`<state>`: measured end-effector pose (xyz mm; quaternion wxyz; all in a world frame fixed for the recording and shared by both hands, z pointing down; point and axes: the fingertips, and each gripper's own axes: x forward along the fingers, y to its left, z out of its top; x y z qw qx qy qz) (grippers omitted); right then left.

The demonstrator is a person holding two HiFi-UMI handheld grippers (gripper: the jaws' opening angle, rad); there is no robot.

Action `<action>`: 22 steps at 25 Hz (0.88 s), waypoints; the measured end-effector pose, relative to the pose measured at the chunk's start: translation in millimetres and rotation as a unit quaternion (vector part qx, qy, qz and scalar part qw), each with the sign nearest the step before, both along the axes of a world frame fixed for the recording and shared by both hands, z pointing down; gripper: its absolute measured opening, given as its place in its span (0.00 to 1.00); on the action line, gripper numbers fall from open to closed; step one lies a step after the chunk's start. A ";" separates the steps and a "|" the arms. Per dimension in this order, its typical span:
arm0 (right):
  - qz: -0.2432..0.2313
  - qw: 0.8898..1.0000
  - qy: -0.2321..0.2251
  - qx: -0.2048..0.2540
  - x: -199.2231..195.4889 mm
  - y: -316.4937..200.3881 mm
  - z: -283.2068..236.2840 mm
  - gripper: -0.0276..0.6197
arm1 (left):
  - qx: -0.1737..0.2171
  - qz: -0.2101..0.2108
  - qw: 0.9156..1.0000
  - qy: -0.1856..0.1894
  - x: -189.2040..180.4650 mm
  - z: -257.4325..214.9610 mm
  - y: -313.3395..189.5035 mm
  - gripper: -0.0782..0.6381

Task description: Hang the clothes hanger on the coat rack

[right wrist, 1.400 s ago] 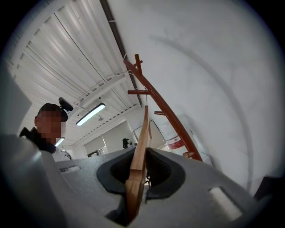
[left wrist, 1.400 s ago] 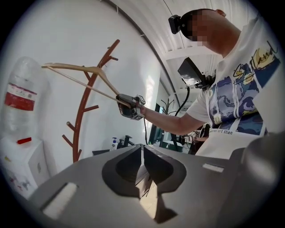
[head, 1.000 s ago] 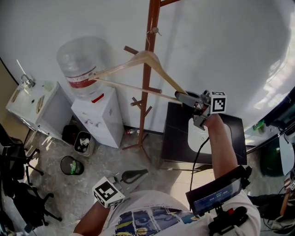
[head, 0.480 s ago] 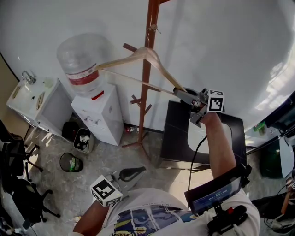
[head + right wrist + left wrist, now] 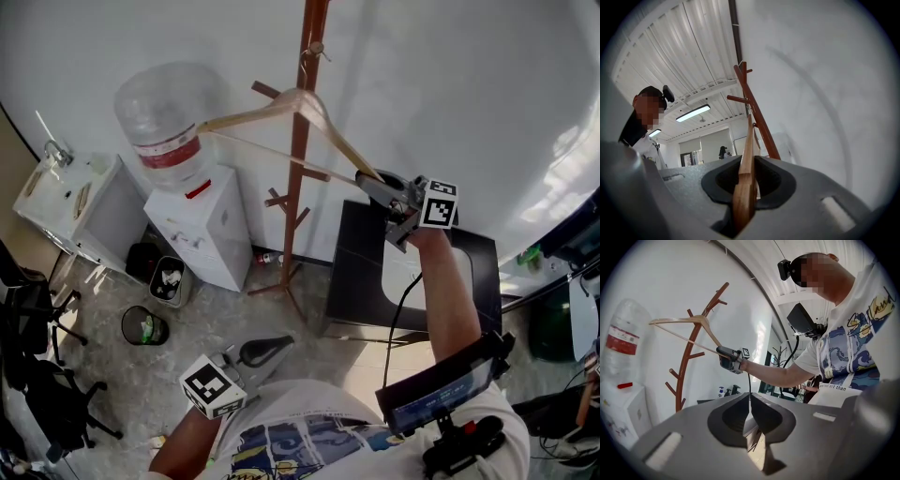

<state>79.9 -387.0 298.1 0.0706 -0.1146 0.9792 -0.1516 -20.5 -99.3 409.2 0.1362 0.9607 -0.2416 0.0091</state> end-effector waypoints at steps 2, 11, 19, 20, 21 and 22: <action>0.007 1.000 -0.007 0.004 2.9 -0.2 -0.6 0.14 | -0.001 -0.001 1.000 0.004 0.6 1.2 0.2 0.13; 0.028 0.998 -0.048 0.005 18.9 -0.6 -4.5 0.15 | 0.001 0.002 1.000 -0.002 6.8 -3.2 2.4 0.13; 0.056 0.997 -0.058 0.003 33.6 0.4 -1.0 0.16 | 0.003 0.003 1.000 -0.008 10.6 -7.9 7.4 0.13; 0.060 0.997 -0.058 0.002 35.7 1.5 -0.7 0.16 | 0.002 0.004 1.000 -0.009 10.9 -8.0 8.8 0.13; 0.062 0.996 -0.058 0.001 37.5 2.7 -0.3 0.16 | 0.002 0.005 1.000 -0.009 11.1 -7.7 9.9 0.13; 0.063 0.996 -0.058 -0.001 39.0 4.0 0.1 0.16 | 0.002 0.006 1.000 -0.010 11.5 -7.1 10.9 0.13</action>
